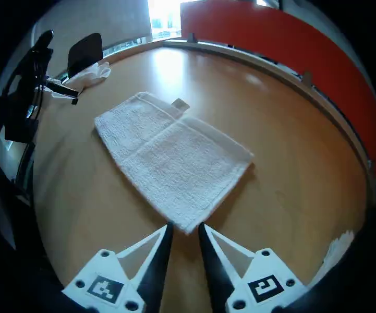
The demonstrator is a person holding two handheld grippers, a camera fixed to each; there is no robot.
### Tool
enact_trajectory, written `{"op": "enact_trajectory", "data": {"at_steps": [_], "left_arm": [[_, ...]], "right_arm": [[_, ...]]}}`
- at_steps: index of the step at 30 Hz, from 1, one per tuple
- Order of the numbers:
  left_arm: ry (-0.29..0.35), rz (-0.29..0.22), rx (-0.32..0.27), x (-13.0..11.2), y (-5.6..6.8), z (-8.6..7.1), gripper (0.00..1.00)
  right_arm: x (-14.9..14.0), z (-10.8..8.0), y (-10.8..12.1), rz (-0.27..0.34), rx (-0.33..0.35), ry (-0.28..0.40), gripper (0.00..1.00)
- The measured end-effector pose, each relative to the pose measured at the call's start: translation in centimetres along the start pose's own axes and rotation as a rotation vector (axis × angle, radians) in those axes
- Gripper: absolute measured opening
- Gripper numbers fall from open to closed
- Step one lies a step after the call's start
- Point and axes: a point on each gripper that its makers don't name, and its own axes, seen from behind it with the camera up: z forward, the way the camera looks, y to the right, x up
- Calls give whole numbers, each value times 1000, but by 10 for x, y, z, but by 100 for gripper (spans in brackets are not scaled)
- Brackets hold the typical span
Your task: Fold towel
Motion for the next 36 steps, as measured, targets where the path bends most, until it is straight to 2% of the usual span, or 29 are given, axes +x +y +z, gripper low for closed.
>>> {"op": "enact_trajectory", "data": {"at_steps": [3,7,12,18,24,36], "left_arm": [[0,2,-1,0,0,0,91],[-1,7,0,0,-1,0,91],[1,6,1,0,-2,0,91],[3,4,3,3,-5,0,91],[10,8,1,6,-6,0,91],[17,8,3,11,-7,-1,91]], "right_arm": [[0,0,0,1,-3,0,15],[0,0,-2,3,-3,-2,6],[5,-2,-2,-5,-14,12,5],[20,-13,-1,-18,-39,47,5],[45,-34,1,-10,-49,95,4],[85,-76,7,-53,-102,153,4]]}}
